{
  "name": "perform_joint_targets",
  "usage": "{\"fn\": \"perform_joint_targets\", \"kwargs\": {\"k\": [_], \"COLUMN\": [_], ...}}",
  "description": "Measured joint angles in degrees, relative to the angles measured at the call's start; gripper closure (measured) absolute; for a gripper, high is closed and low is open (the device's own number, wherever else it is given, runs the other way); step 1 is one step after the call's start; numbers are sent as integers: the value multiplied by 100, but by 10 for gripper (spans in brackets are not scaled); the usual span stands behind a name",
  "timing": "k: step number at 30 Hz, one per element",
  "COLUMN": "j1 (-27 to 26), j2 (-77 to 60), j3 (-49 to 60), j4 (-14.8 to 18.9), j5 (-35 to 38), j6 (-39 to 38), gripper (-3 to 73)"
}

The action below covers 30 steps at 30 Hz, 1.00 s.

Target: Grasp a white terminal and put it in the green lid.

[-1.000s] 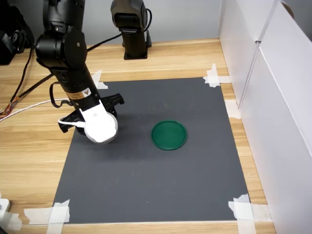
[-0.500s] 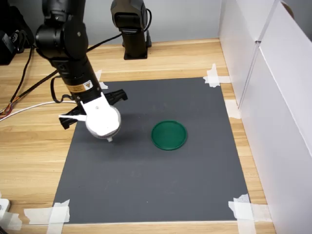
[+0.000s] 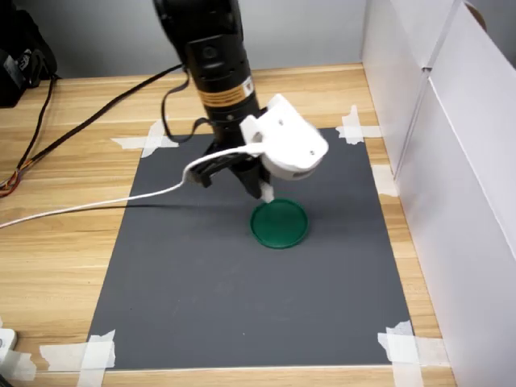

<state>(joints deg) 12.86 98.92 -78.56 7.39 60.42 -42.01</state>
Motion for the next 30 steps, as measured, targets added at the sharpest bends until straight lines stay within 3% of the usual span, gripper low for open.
{"fn": "perform_joint_targets", "kwargs": {"k": [5,13,24,30], "j1": [435,503,503,503], "j2": [178,644,938,1002], "j3": [-12,-12,-28,-41], "j4": [-308,-739,-902,-902], "j5": [13,-4,-155,-86], "j6": [277,671,499,372], "gripper": [599,599,599,539]}}
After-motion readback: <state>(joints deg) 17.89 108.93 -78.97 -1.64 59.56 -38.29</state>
